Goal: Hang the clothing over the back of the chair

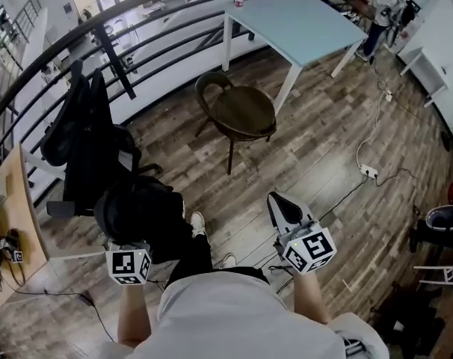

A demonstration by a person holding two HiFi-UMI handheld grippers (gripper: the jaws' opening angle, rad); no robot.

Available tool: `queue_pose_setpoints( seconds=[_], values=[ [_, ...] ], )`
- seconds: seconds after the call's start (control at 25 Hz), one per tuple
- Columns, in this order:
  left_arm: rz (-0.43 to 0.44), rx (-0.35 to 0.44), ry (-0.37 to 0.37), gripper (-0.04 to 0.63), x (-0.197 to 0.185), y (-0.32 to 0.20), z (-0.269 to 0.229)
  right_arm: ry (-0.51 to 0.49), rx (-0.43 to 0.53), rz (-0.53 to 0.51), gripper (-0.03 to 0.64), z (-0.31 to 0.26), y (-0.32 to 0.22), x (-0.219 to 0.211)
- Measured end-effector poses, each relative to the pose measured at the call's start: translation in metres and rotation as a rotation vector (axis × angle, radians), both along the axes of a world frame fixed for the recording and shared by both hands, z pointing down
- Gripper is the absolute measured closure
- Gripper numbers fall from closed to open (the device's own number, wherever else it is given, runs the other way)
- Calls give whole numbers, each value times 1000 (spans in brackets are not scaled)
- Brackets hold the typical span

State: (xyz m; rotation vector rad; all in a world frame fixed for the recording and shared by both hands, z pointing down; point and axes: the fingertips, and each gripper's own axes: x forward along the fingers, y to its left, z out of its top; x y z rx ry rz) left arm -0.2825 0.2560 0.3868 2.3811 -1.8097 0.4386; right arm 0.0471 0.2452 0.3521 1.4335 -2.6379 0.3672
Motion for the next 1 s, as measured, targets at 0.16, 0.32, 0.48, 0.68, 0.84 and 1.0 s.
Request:
queue_pose_setpoints(
  seconds=[0.16, 0.32, 0.48, 0.68, 0.84, 1.0],
  values=[
    [57, 0, 25, 506, 5, -67, 2, 27, 8, 27, 598, -17, -62, -6],
    [90, 14, 71, 505, -1, -122, 1, 36, 37, 40, 598, -38, -114, -24],
    [142, -2, 101, 505, -6, -159, 8, 30, 36, 61, 598, -49, -143, -45],
    [204, -30, 116, 503, -6, -196, 21, 98, 21, 102, 598, -46, -159, -53],
    [241, -44, 130, 503, 2, -215, 27, 107, -13, 151, 598, -36, -170, -45],
    [258, -66, 142, 503, 7, -232, 33, 98, -13, 169, 598, -33, -180, -42]
  ],
)
